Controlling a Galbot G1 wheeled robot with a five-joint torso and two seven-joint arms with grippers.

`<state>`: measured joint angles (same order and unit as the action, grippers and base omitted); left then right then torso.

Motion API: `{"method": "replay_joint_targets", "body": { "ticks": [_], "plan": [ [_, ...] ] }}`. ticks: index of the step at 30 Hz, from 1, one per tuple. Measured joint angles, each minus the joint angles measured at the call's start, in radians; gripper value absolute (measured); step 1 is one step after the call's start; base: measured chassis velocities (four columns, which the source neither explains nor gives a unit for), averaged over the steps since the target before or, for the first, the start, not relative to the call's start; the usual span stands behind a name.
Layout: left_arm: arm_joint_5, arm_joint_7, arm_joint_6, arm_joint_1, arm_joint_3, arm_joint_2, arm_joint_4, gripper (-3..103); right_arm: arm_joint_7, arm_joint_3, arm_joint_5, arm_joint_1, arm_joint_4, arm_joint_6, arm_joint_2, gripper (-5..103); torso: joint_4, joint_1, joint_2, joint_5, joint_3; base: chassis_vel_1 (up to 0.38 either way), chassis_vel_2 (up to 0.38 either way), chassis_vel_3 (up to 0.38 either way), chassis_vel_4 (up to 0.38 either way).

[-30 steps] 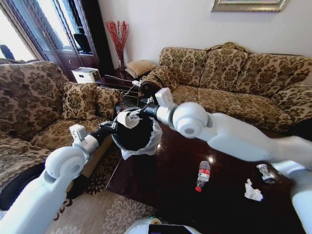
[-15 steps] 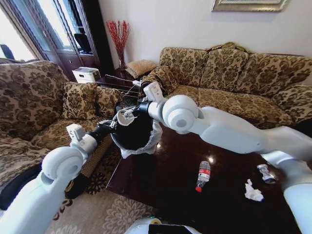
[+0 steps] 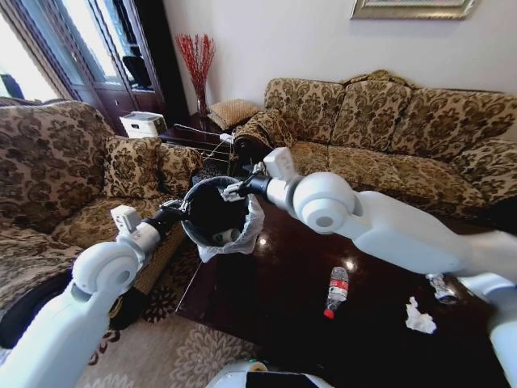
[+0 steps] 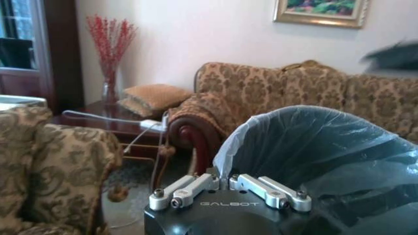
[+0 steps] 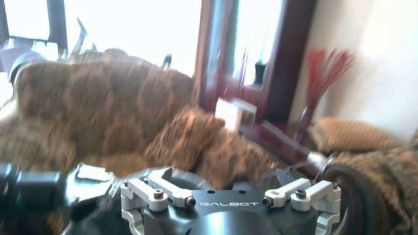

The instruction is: Move to the front of the table and place the trash on the table into the trash bin.

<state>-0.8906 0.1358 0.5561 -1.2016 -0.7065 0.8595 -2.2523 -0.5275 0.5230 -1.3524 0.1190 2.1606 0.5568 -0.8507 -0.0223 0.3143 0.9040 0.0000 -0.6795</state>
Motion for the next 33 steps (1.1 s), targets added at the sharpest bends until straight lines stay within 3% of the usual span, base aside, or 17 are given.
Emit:
{"method": "replay_joint_targets", "body": {
  "ticks": [3, 4, 6, 7, 9, 12, 16, 19, 20, 21, 23, 24, 26, 27, 28, 31, 33],
  "plan": [
    [0.013, -0.008, -0.001, 0.0, -0.006, 0.031, 0.007, 3, 0.045, -0.133, 0.071, -0.143, 0.023, -0.053, 0.11, 100, 0.0004, 0.0, 0.0, 0.0006, 0.0, 0.0, 0.0, 0.0, 0.0],
    [0.013, -0.008, -0.001, 0.0, -0.006, 0.031, 0.007, 3, 0.045, -0.133, 0.071, -0.143, 0.023, -0.053, 0.11, 100, 0.0004, 0.0, 0.0, 0.0006, 0.0, 0.0, 0.0, 0.0, 0.0],
    [0.011, -0.017, -0.003, 0.007, -0.01, 0.051, -0.008, 3, 0.047, -0.196, 0.114, -0.232, 0.027, -0.082, 0.192, 100, 0.0011, 0.0, 0.0, 0.0009, 0.0, 0.0, 0.0, 0.0, 0.0],
    [0.011, -0.017, -0.003, 0.007, -0.01, 0.051, -0.008, 3, 0.047, -0.196, 0.114, -0.232, 0.027, -0.082, 0.192, 100, 0.0011, 0.0, 0.0, 0.0009, 0.0, 0.0, 0.0, 0.0, 0.0],
    [0.012, -0.028, -0.017, 0.003, -0.013, 0.065, -0.024, 3, 0.025, -0.26, 0.138, -0.319, 0.04, -0.094, 0.256, 100, 0.001, 0.0, 0.0, 0.0002, 0.0, 0.0, 0.0, 0.0, 0.0],
    [0.025, -0.042, -0.042, -0.001, -0.01, 0.064, -0.025, 3, 0.004, -0.352, 0.163, -0.441, 0.054, -0.093, 0.284, 100, -0.0003, 0.0, 0.0, 0.0001, 0.0, 0.0, 0.0, 0.0, 0.0],
    [0.047, -0.048, -0.046, 0.013, 0.001, 0.065, -0.025, 3, -0.005, -0.475, 0.192, -0.608, 0.09, -0.079, 0.322, 100, -0.0003, 0.0, 0.0, 0.0002, 0.0, 0.0, 0.0, 0.0, 0.0],
    [0.06, -0.05, -0.036, 0.024, 0.02, 0.09, -0.046, 3, -0.058, -0.658, 0.299, -0.901, 0.161, -0.086, 0.368, 100, 0.0009, 0.0, 0.0, -0.0001, 0.0, 0.0, 0.0, 0.0, 0.0],
    [0.065, -0.051, -0.034, 0.016, 0.023, 0.098, -0.056, 3, -0.069, -0.73, 0.319, -1.002, 0.182, -0.083, 0.353, 100, 0.0013, 0.0, 0.0, 0.0001, 0.0, 0.0, 0.0, 0.0, 0.0],
    [0.065, -0.051, -0.034, 0.016, 0.023, 0.098, -0.056, 3, -0.069, -0.73, 0.319, -1.002, 0.182, -0.083, 0.353, 100, 0.0013, 0.0, 0.0, 0.0001, 0.0, 0.0, 0.0, 0.0, 0.0],
    [0.075, -0.047, -0.028, -0.023, 0.015, 0.106, -0.088, 3, -0.078, -0.89, 0.366, -1.194, 0.236, -0.068, 0.272, 100, 0.0005, 0.0, 0.0, 0.0004, 0.0, 0.0, 0.0, 0.0, 0.0],
    [0.075, -0.047, -0.028, -0.023, 0.015, 0.106, -0.088, 3, -0.078, -0.89, 0.366, -1.194, 0.236, -0.068, 0.272, 100, 0.0005, 0.0, 0.0, 0.0004, 0.0, 0.0, 0.0, 0.0, 0.0],
    [0.075, -0.043, -0.023, -0.043, 0.002, 0.096, -0.102, 3, -0.037, -1.001, 0.444, -1.351, 0.26, -0.065, 0.194, 100, -0.0003, 0.0, 0.0, 0.0001, 0.0, 0.0, 0.0, 0.0, 0.0],
    [0.075, -0.039, -0.021, -0.047, -0.007, 0.089, -0.103, 3, 0.007, -1.047, 0.53, -1.447, 0.262, -0.076, 0.144, 100, -0.0003, 0.0, 0.0, 0.0001, 0.0, -0.008, -0.039, -0.054, -0.022],
    [0.075, -0.039, -0.021, -0.047, -0.007, 0.089, -0.103, 3, 0.007, -1.047, 0.53, -1.447, 0.262, -0.076, 0.144, 100, -0.0003, 0.0, 0.0, 0.0001, 0.0, -0.008, -0.039, -0.054, -0.022],
    [0.072, -0.032, -0.02, -0.043, -0.015, 0.083, -0.103, 3, 0.057, -1.06, 0.694, -1.579, 0.255, -0.127, 0.023, 100, 0.0008, 0.0, 0.0, -0.0001, 0.0, -0.042, -0.05, -0.06, -0.062],
    [0.071, -0.032, -0.02, -0.044, -0.018, 0.083, -0.103, 3, 0.06, -1.042, 0.722, -1.592, 0.252, -0.137, -0.016, 100, 0.0008, 0.0, 0.0, -0.0001, 0.0, -0.08, -0.075, -0.068, -0.069]
  ]
}}
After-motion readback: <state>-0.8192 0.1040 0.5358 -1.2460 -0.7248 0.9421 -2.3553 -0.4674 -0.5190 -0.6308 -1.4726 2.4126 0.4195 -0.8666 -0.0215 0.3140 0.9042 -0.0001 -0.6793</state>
